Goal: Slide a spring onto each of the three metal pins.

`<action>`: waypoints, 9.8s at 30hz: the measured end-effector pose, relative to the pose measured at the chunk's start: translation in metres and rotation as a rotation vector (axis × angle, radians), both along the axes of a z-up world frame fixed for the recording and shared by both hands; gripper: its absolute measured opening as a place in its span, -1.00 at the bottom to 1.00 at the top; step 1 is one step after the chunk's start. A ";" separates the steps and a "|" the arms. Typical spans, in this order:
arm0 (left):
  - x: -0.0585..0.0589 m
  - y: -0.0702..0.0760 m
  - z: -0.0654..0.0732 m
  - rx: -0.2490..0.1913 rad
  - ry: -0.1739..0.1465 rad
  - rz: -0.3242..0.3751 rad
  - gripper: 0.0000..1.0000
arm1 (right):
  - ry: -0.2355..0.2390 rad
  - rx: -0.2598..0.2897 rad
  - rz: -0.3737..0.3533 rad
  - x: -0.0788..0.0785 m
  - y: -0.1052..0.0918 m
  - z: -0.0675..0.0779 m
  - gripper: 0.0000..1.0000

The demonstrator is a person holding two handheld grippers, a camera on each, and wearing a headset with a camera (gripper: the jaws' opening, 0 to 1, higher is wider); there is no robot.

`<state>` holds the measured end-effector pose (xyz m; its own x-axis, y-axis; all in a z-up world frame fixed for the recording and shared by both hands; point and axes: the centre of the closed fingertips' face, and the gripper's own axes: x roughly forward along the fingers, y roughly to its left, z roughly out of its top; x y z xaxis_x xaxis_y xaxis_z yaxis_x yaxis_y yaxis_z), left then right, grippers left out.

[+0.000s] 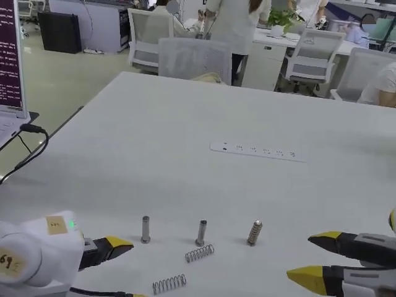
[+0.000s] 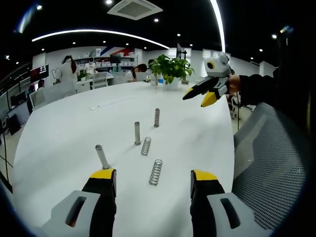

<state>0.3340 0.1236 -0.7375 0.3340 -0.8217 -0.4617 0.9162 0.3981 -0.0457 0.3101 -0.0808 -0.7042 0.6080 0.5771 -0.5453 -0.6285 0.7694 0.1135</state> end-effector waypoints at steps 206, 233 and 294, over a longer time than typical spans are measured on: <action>-0.052 -0.062 0.055 -0.064 -0.194 -0.328 -0.95 | 0.122 -0.288 0.728 -0.032 0.164 0.025 -0.83; -0.042 -0.058 0.060 -0.105 -0.127 -0.248 -0.82 | 0.179 -0.504 0.872 -0.020 0.168 0.027 -0.83; -0.031 0.007 0.060 -0.205 -0.057 -0.011 0.90 | 0.131 -0.517 0.844 0.028 0.185 0.039 -0.83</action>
<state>0.3028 0.1304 -0.6778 0.3454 -0.9003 -0.2650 0.9237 0.3760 -0.0732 0.3384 0.1045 -0.6648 0.0250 0.4652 -0.8849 -0.9987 0.0508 -0.0016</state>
